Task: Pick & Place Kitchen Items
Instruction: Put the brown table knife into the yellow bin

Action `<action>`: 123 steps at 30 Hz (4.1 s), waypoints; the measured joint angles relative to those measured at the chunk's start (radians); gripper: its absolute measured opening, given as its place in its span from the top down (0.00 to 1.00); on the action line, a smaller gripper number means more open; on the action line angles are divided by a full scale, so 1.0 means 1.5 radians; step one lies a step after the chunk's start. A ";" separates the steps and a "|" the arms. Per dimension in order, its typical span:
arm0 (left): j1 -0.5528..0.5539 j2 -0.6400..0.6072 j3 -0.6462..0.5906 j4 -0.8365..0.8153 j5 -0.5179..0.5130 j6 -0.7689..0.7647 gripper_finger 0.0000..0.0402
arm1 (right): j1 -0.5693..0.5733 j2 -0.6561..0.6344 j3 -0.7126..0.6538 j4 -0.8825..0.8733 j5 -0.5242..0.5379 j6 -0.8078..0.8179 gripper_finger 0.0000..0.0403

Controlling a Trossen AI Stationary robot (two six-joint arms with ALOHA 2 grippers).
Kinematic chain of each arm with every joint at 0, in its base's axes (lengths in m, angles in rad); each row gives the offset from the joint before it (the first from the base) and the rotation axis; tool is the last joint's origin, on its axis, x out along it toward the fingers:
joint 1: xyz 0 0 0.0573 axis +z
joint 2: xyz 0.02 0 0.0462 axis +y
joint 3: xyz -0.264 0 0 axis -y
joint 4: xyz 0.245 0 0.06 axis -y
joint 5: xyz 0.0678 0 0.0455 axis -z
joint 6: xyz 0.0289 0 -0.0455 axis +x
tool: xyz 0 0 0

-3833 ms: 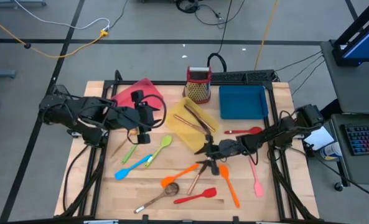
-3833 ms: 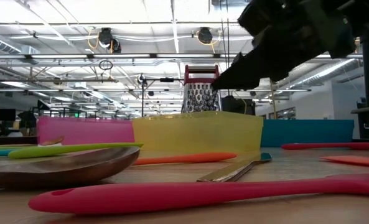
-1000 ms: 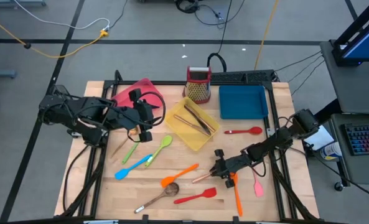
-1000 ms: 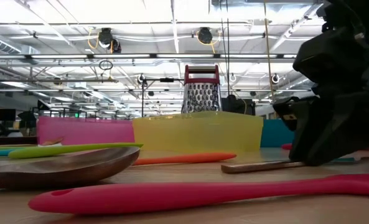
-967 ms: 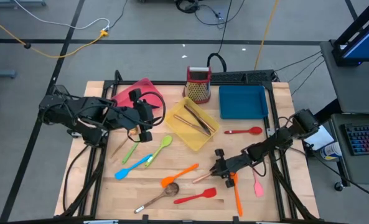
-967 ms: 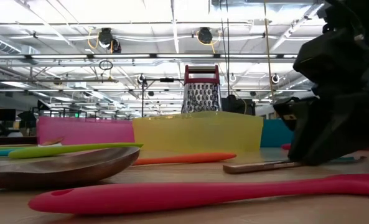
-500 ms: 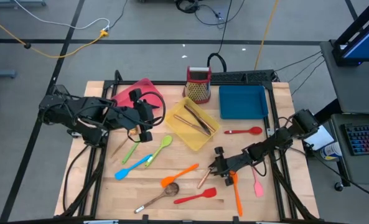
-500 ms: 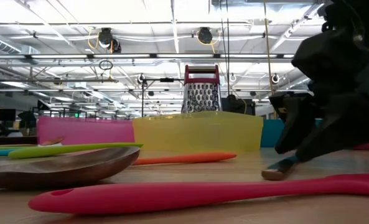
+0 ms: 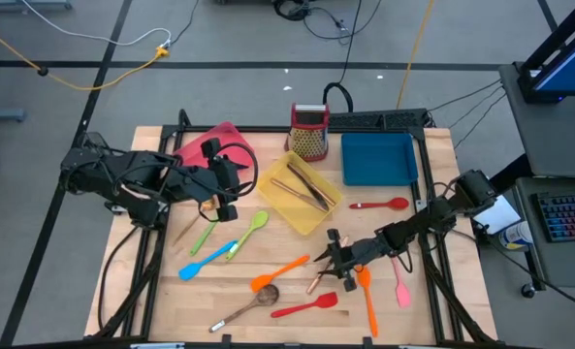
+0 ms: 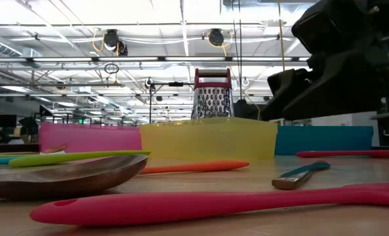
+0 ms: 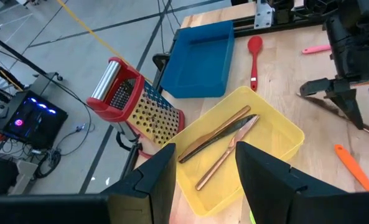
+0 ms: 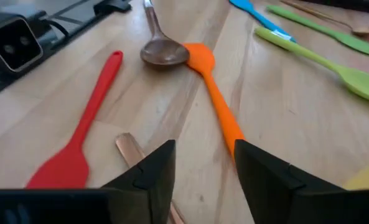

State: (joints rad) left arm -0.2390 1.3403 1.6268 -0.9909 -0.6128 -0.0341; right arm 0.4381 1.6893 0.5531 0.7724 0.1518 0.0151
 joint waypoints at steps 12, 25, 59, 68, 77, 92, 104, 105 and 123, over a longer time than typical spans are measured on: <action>0.000 0.000 0.000 0.000 0.000 0.001 0.57 | -0.002 0.127 0.051 0.053 -0.061 -0.045 0.54; 0.000 0.000 0.000 0.000 0.000 0.002 0.57 | -0.031 0.182 0.053 0.063 -0.157 -0.110 0.56; 0.000 0.000 0.000 0.000 0.000 0.002 0.57 | -0.089 0.185 0.051 0.050 -0.299 -0.216 0.60; 0.000 0.000 0.000 0.000 -0.005 0.002 0.57 | -0.109 0.242 0.052 0.084 -0.348 -0.226 0.78; 0.002 0.000 0.000 -0.001 -0.014 0.004 0.57 | -0.129 0.254 0.051 0.117 -0.349 -0.194 0.89; 0.002 0.000 0.000 -0.001 -0.014 0.008 0.57 | -0.130 0.256 0.049 0.250 -0.357 -0.102 0.88; 0.002 0.000 0.000 -0.001 -0.015 0.008 0.57 | -0.129 0.209 0.049 0.238 -0.361 -0.119 0.88; 0.002 0.000 0.000 -0.001 -0.015 0.008 0.57 | -0.129 0.198 0.049 0.228 -0.360 -0.127 0.88; 0.002 0.000 0.000 -0.001 -0.015 0.019 0.57 | -0.130 0.001 0.050 0.065 -0.179 -0.213 0.87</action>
State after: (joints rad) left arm -0.2359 1.3407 1.6268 -0.9923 -0.6353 -0.0055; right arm 0.2436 1.6908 0.6281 0.8695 -0.1164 -0.3041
